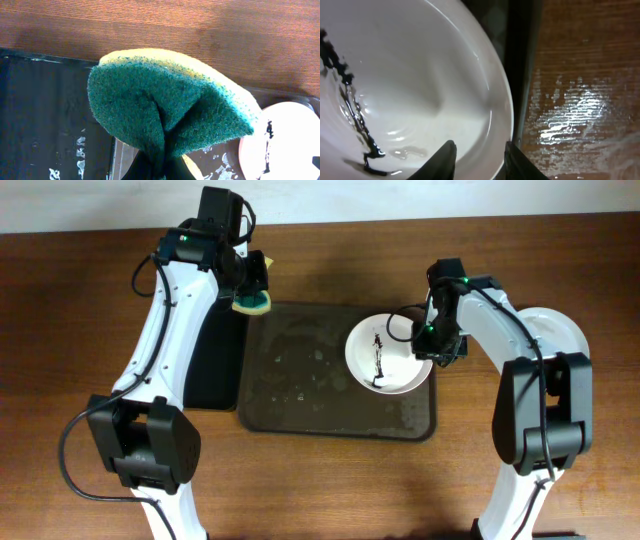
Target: Clean dirty plates on tray and stack at the side
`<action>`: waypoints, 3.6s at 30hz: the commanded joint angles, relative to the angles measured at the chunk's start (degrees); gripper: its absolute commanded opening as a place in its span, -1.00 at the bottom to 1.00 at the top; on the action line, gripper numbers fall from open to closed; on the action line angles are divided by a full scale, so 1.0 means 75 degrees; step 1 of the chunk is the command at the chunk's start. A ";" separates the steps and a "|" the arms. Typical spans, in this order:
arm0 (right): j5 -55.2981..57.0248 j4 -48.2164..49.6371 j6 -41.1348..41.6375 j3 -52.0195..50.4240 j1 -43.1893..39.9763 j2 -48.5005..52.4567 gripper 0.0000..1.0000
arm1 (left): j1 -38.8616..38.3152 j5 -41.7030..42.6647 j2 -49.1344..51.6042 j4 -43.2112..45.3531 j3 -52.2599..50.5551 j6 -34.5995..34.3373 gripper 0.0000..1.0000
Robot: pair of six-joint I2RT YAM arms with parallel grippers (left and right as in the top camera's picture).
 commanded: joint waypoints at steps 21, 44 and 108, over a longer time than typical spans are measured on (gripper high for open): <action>-0.0839 0.1440 -0.0525 -0.0323 0.3722 0.0020 0.01 | 0.0423 -0.0344 -0.0015 0.0242 0.0003 0.0122 -1.00; -0.2253 0.1749 -0.2573 -0.2588 -0.1515 -0.1014 -0.33 | 0.0443 -0.0341 -0.0015 0.0303 0.0003 0.0119 -1.00; -0.0501 0.5566 0.2783 0.0988 0.5278 0.1670 -0.03 | 0.1961 -0.0341 -0.0417 -0.0026 0.0391 0.1116 -1.00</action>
